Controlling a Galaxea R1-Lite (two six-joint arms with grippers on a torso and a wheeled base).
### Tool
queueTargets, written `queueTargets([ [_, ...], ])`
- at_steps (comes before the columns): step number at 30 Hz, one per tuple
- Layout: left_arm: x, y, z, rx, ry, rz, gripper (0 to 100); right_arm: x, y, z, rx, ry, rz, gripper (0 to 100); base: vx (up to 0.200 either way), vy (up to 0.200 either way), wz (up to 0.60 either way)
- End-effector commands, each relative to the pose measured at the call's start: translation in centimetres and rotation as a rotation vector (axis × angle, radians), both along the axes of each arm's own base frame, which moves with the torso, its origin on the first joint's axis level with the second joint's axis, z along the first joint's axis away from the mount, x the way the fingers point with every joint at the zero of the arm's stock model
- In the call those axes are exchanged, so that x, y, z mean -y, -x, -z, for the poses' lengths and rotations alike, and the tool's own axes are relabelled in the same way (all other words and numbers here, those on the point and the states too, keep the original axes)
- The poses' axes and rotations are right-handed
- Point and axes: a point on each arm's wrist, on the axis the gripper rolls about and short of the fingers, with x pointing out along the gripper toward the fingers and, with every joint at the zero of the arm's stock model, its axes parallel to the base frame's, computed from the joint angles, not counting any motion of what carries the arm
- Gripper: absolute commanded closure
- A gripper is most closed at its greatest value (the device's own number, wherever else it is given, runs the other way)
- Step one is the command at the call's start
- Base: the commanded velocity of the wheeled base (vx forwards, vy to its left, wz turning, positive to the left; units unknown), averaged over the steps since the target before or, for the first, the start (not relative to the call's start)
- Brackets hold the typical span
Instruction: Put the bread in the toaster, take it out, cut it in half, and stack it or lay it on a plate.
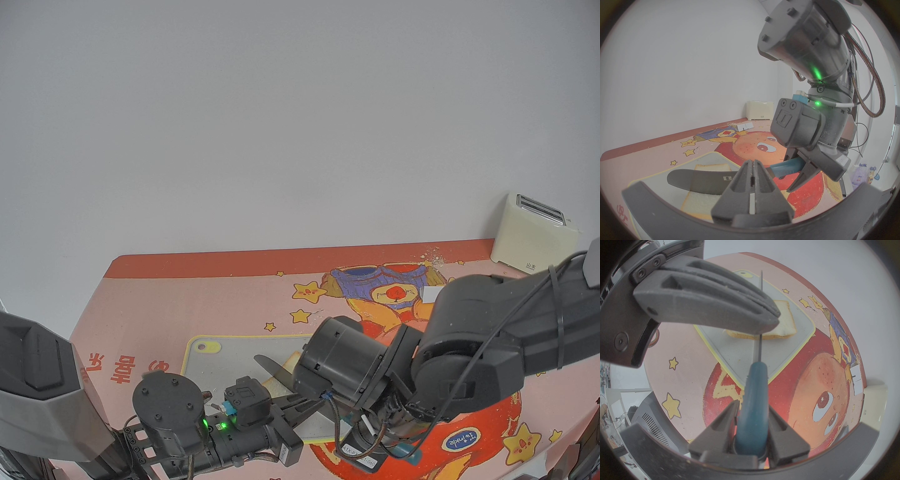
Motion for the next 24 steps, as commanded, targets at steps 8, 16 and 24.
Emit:
queueTargets([
  [8,-0.07,0.04,0.20,-0.004,-0.002,-0.001,100,-0.02,0.05,0.07,-0.002,0.003,-0.002,100,0.000,0.000,0.00],
  [16,-0.05,-0.03,0.44,-0.012,-0.007,-0.004,100,-0.03,0.04,0.07,-0.001,0.001,0.000,100,0.000,0.000,0.00],
  [24,-0.05,-0.08,0.84,-0.023,-0.020,-0.006,100,0.10,0.06,-0.40,0.004,-0.008,0.000,100,0.000,0.000,0.00],
])
